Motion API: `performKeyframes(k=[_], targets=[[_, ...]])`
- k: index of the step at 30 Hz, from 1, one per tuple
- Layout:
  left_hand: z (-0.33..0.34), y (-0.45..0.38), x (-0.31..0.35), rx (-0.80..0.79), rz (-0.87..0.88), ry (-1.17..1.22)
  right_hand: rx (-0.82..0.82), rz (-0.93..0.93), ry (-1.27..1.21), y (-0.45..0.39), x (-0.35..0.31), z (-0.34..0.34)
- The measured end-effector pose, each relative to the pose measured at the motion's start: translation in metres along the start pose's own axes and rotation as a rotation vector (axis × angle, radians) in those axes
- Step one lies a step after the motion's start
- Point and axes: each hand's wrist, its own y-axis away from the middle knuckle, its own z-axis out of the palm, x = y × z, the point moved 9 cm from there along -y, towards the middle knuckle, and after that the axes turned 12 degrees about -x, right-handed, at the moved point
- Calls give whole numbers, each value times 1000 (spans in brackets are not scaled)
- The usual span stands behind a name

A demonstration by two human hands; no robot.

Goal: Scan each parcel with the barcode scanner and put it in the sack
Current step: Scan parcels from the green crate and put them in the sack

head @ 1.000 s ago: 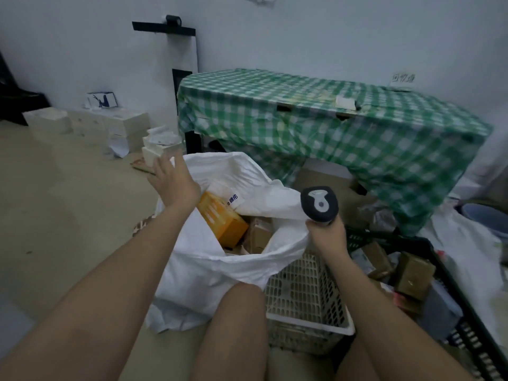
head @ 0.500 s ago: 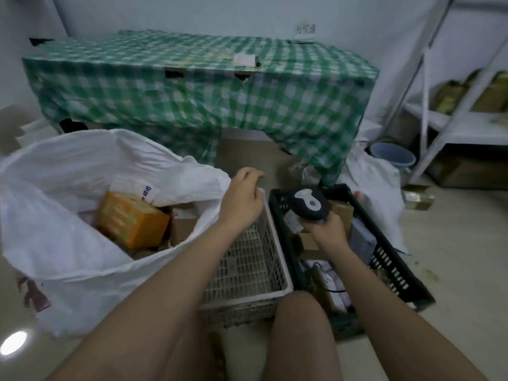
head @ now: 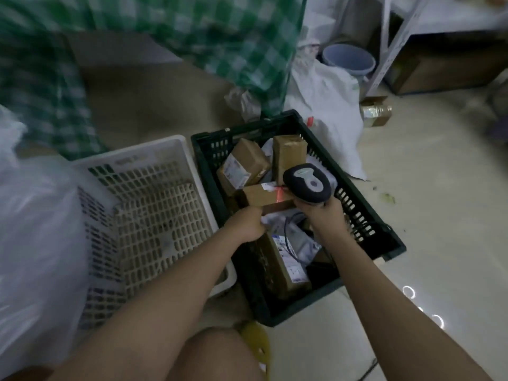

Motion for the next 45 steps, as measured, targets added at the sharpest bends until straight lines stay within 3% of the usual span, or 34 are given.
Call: performKeyframes(k=[4, 9, 13, 16, 21, 26, 31, 35, 40, 45], targets=[[53, -42, -9, -185, -71, -196, -12, 41, 67, -15, 26, -9], [70, -64, -19, -180, -172, -275, -10, 95, 61, -17, 49, -17], [79, -58, -14, -191, -97, 20, -2, 80, 27, -17, 55, -20], [87, -51, -22, -199, -164, 291, 2, 82, -19, -13, 54, -20], [90, -40, -18, -165, -242, 480, 14, 80, -41, -1, 47, -22], [65, -16, 5, 13, -177, 497, 26, 53, -28, 19, 26, -25], [-15, 45, 8, 232, -103, 625, 44, -57, -83, 41, -17, -18], [-73, 124, -7, 400, -27, 719, -33, -101, -191, 62, -62, 16], [-119, 219, -19, 520, 38, 742, -91, -171, -95, 89, -106, 64], [-152, 292, -13, 585, 74, 649, 15, -274, -208, 126, -154, 77]])
